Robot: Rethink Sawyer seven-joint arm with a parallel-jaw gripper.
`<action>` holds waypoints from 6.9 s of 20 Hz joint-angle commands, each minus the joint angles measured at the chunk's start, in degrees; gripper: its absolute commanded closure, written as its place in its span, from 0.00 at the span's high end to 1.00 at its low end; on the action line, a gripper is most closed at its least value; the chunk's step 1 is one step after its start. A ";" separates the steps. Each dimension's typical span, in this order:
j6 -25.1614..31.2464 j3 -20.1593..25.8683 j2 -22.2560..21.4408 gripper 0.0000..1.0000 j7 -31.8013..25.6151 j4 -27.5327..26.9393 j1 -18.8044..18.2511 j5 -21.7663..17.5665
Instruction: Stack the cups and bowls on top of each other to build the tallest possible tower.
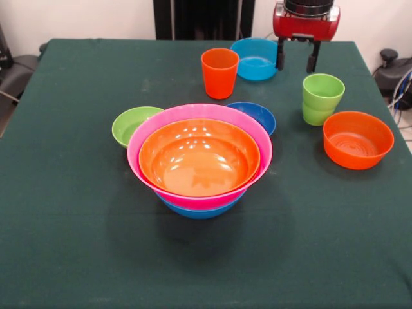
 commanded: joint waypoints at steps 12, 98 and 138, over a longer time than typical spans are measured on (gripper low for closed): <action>-6.27 4.08 4.43 1.00 1.14 5.71 -3.31 -5.09; -8.57 -3.42 10.34 1.00 7.62 -1.88 8.00 2.47; 3.83 -12.41 -2.63 1.00 5.52 -8.16 10.91 -6.37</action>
